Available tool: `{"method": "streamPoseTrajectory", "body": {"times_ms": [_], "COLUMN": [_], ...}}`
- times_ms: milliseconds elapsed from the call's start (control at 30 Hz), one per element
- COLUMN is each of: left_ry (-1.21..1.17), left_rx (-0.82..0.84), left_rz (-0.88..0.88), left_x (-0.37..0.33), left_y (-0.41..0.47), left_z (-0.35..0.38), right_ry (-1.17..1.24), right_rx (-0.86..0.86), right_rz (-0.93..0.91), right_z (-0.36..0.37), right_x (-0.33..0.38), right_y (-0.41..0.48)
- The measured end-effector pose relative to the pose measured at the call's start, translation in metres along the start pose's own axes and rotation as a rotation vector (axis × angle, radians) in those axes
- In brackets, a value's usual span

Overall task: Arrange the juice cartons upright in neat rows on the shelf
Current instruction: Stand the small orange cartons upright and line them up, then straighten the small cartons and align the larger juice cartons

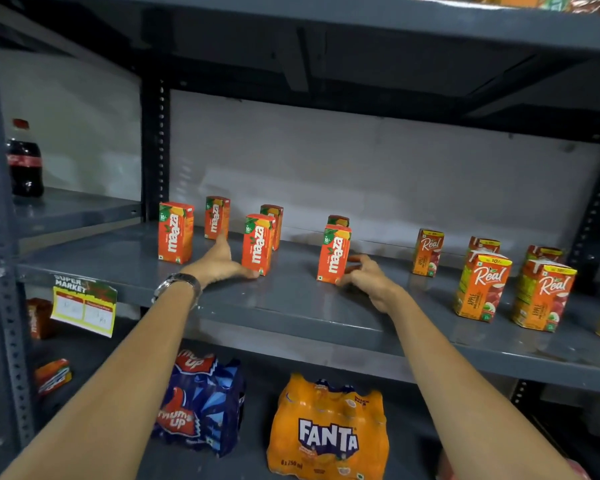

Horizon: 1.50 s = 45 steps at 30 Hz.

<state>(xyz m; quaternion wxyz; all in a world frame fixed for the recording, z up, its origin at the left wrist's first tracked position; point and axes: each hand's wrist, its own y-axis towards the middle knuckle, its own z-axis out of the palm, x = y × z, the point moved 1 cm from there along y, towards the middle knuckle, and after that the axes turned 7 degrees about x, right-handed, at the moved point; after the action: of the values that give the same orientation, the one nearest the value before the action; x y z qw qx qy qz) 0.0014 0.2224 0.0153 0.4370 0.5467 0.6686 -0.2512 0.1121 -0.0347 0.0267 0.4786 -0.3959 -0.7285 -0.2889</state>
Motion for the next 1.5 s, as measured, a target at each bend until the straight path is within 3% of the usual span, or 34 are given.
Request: {"method": "streamPoseTrajectory", "body": {"times_ms": [167, 467, 1500], "left_ry": [-0.089, -0.182, -0.082], "left_rx": [0.091, 0.088, 0.068], "left_rz": [0.068, 0.155, 0.193], "left_x": [-0.007, 0.003, -0.001], "left_y": [0.011, 0.012, 0.008], "left_z": [0.005, 0.002, 0.006], "right_ry": [-0.047, -0.073, -0.157], "right_rx": [-0.009, -0.01, -0.002], "right_rz": [-0.024, -0.05, -0.06], "right_z": [0.001, 0.004, 0.008], "right_x": [-0.001, 0.003, 0.002], "right_y": [0.005, -0.005, -0.012]}}
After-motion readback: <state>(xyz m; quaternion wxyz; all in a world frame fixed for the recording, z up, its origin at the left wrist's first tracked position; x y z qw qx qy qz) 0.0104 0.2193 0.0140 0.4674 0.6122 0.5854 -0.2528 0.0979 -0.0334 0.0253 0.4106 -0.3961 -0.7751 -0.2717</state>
